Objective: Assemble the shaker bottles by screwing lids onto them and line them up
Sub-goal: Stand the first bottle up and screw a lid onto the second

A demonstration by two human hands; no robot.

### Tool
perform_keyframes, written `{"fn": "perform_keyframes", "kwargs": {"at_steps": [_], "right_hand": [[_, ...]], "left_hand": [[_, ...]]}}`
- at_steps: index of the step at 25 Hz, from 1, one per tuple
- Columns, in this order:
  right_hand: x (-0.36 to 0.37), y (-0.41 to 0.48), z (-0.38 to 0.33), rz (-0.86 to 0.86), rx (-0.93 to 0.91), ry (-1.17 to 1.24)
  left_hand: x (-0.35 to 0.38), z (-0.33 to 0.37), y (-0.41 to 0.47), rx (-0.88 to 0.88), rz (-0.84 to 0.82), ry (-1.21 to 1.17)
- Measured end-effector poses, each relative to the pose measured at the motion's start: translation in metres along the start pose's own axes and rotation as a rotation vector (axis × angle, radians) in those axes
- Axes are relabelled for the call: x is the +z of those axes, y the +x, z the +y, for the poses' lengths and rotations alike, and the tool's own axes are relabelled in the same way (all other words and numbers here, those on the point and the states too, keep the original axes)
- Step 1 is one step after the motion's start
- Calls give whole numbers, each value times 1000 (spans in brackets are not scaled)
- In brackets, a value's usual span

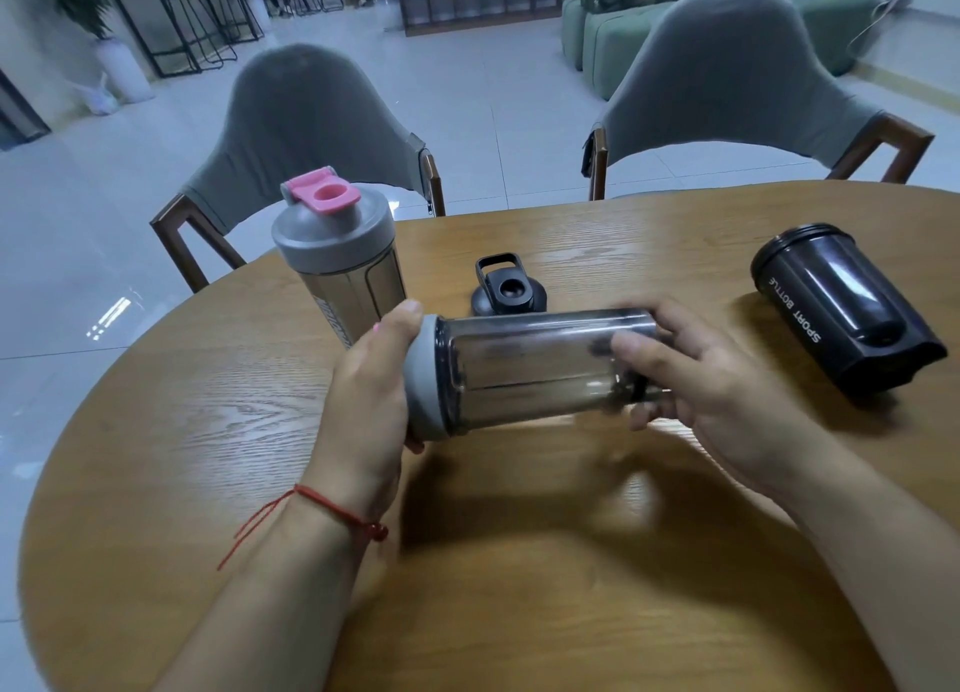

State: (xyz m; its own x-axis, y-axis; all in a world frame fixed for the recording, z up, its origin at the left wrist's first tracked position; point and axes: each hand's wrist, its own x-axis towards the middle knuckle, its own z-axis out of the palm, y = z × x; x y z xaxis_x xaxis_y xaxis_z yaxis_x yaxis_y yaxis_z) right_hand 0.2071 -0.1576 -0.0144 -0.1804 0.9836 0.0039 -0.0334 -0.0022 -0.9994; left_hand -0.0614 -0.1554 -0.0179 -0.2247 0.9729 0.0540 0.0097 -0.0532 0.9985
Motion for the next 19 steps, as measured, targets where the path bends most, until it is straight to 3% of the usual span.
{"fn": "perform_keyframes", "kwargs": {"at_steps": [5,11,15,17,19], "right_hand": [[4,-1,-2,83,192,-63],[-3,-3,-7,-32,289,-16],[3,-3,-4,-62,275,-169],[6,-3,0,-50,114,-305],[16,-10,-6,-175,-77,-430]], "left_hand": [[2,4,-20,421,44,228],[-2,4,-31,673,9,289],[-8,10,-25,592,-1,285],[-10,19,-18,471,-22,316],[-14,29,-19,412,-36,344]]}}
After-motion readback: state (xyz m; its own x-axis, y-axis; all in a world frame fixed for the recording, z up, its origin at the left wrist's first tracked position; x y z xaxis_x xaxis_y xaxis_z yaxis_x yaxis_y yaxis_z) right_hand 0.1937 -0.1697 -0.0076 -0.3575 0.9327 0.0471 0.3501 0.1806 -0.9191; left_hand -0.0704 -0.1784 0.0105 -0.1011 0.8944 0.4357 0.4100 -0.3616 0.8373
